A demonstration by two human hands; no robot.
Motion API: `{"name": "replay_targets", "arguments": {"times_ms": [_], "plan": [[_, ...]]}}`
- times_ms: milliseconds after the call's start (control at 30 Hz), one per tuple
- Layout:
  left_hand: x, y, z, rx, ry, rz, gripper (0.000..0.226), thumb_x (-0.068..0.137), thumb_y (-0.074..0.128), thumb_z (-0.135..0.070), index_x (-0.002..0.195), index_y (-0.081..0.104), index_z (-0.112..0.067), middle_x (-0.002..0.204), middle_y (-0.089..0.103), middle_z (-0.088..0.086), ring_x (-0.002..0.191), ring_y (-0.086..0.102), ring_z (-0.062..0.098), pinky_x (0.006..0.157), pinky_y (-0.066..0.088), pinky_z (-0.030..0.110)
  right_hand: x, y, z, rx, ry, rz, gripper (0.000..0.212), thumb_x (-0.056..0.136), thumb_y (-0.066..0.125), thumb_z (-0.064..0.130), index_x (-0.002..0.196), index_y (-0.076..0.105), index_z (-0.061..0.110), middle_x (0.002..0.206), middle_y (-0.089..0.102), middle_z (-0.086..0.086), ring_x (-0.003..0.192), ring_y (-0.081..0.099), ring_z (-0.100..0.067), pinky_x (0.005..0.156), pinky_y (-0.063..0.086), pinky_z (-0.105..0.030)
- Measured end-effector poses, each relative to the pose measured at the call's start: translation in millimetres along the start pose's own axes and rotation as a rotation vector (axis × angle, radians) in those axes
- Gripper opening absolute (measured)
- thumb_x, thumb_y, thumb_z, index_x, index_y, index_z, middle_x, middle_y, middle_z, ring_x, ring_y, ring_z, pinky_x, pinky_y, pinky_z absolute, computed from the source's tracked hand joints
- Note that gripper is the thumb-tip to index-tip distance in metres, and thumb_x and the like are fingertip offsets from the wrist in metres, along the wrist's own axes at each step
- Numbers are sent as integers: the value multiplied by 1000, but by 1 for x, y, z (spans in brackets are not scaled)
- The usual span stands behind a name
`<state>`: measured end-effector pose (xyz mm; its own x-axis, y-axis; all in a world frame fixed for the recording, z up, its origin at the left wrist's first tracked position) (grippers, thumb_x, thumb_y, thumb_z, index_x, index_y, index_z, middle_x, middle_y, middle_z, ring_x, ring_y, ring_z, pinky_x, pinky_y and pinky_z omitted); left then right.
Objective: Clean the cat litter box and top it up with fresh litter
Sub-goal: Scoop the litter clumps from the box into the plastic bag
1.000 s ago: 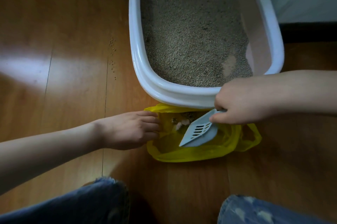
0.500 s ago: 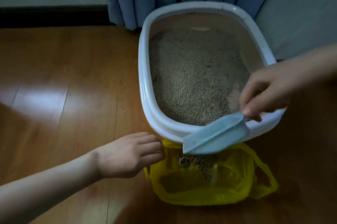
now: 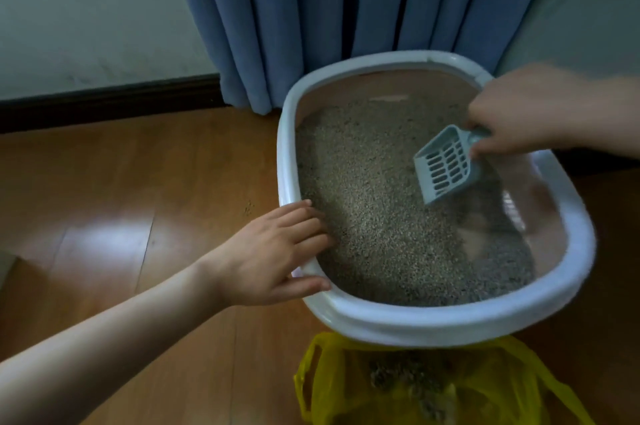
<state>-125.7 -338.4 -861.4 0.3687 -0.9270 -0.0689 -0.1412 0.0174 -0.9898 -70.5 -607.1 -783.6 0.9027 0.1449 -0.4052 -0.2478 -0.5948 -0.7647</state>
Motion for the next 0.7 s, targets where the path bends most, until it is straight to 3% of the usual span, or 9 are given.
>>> {"name": "replay_targets", "arguments": {"times_ms": [100,200,333,433,567,700], "plan": [[2,3,8,-18,8,11,55,100,35,-58,114,64,-13,115,62,4,118,55,24,120,22,37,15,32,-28,-8,126,117,32,85,57,53,98,65,26,86,62,5,79,62,-14,51,39,-20],[2,8,10,-60,6,-7,53,100,33,-57,114,63,-16,115,61,0,120,54,21,122,17,35,25,58,-38,-2,152,162,33,83,60,53,97,64,23,80,57,5,74,59,-16,58,43,-20],[4,9,11,-96,12,-24,50,99,35,-57,114,62,-18,113,61,-2,120,54,19,122,17,35,40,73,-45,62,161,158,28,85,57,51,80,55,24,70,51,6,66,56,-14,53,39,-19],[6,10,13,-104,17,-39,49,99,36,-57,114,61,-18,112,60,-2,121,53,20,122,16,35,54,75,-44,241,129,130,28,87,57,52,87,63,25,70,54,8,60,51,-8,47,32,-21],[6,11,12,-114,11,-38,49,99,35,-56,113,61,-16,110,59,-1,120,53,22,122,13,34,71,78,-31,442,38,90,28,90,57,49,102,66,26,71,54,12,64,51,-6,51,34,-26],[7,10,11,-104,7,-20,49,100,33,-54,109,60,-14,106,58,1,113,56,24,122,13,35,89,56,-17,475,-57,35,17,89,61,45,97,64,30,70,53,15,63,48,-3,51,31,-25]]}}
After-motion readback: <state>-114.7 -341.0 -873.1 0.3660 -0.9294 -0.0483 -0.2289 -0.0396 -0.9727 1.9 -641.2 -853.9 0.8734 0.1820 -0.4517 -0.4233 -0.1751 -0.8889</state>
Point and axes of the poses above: each hand's wrist, its own x-axis towards the middle knuckle, its own y-axis out of the palm, z = x × y, the point moved 6 cm from there along x, towards the middle knuckle
